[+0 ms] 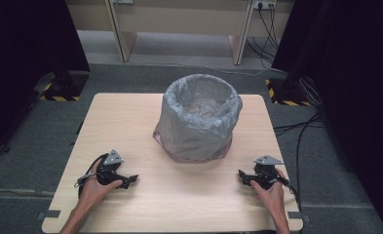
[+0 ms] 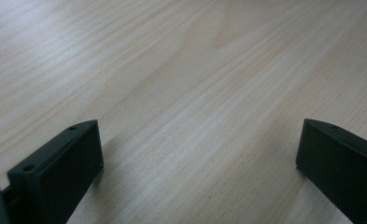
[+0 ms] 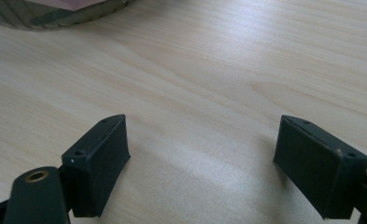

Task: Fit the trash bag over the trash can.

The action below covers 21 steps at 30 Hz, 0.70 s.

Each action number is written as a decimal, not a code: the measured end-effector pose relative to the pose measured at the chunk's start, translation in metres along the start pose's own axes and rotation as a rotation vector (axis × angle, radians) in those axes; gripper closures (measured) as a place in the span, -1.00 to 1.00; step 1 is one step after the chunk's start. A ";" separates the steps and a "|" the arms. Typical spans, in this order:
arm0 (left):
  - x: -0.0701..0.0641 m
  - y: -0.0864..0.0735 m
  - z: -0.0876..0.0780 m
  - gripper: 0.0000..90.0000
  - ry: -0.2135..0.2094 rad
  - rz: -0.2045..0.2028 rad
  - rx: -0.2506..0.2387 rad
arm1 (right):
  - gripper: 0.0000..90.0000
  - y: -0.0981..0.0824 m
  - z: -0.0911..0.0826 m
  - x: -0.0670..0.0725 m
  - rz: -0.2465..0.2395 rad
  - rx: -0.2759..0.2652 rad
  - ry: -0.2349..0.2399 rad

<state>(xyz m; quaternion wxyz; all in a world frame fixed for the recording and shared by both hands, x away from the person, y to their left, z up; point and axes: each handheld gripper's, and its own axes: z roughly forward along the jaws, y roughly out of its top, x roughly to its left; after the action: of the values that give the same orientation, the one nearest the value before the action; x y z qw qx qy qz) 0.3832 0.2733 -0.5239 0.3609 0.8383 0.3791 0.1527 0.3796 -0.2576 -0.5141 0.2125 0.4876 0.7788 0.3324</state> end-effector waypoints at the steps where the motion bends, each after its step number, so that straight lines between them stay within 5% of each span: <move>1: 0.000 0.000 0.000 -1.00 0.000 0.000 0.000 | -0.61 -0.001 -0.001 0.001 0.010 0.002 0.000; 21: 0.000 0.000 0.000 -1.00 -0.003 0.003 0.000 | -0.63 -0.012 -0.013 0.002 0.012 0.002 -0.005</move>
<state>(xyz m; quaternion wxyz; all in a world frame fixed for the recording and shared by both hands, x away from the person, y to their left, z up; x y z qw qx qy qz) 0.3825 0.2734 -0.5239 0.3612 0.8392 0.3772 0.1519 0.3626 -0.2636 -0.5142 0.2122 0.4934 0.7756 0.3317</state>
